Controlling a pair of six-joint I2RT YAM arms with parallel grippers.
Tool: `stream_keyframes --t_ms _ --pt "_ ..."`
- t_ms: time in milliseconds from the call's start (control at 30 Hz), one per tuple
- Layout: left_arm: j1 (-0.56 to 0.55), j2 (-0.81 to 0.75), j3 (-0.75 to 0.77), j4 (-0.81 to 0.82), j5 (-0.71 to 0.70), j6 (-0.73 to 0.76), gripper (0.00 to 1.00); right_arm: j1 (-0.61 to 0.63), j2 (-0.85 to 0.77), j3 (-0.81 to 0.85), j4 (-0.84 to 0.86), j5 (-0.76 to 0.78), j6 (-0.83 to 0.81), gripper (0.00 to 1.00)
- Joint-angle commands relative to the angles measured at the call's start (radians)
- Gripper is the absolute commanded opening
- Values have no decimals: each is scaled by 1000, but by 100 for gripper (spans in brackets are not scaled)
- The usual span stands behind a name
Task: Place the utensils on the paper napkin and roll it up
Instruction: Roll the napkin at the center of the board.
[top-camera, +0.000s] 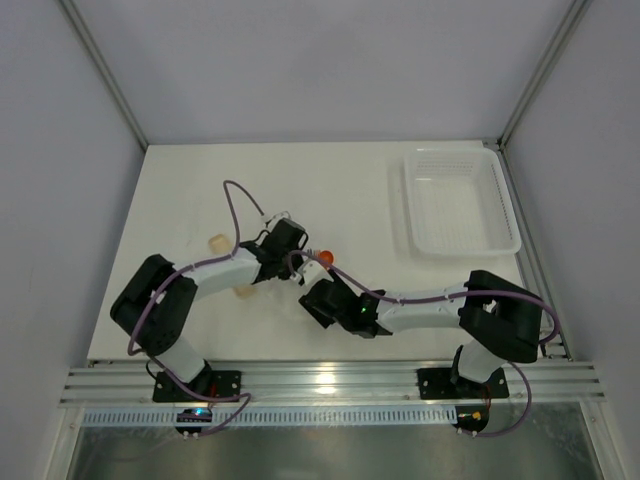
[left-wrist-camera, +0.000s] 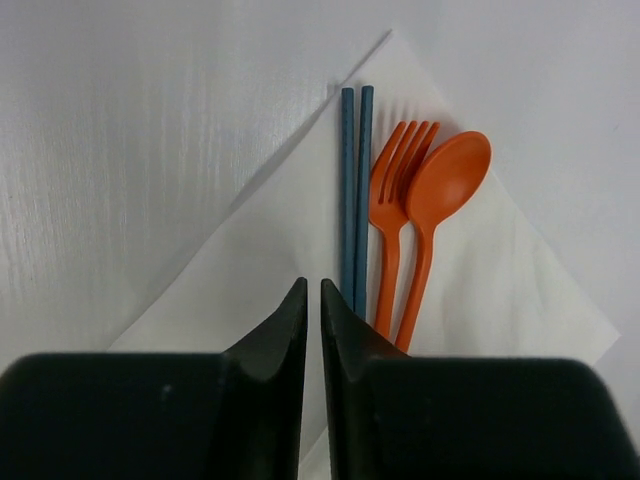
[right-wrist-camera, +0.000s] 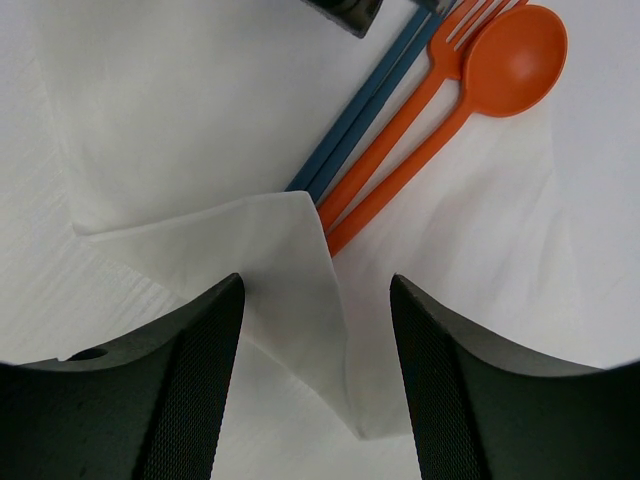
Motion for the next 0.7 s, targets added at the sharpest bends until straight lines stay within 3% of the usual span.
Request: stream_keyframes --t_ms 0,200,367,500,667 --pt "-1 -75 -1 -28 -28 23 13 -4 -7 -23 32 -12 37 65" --pt "-1 -129 -9 -51 -45 33 20 -6 -7 -24 28 -12 42 65" --pt "-3 -201 -64 -63 -48 7 12 -7 -24 -35 20 -14 59 64" --pt "-6 -262 -109 -68 0 -20 1 -7 -48 -50 20 -14 74 65" --pt "-53 -327 -153 -60 14 -49 0 -9 -55 -56 22 -12 76 65"
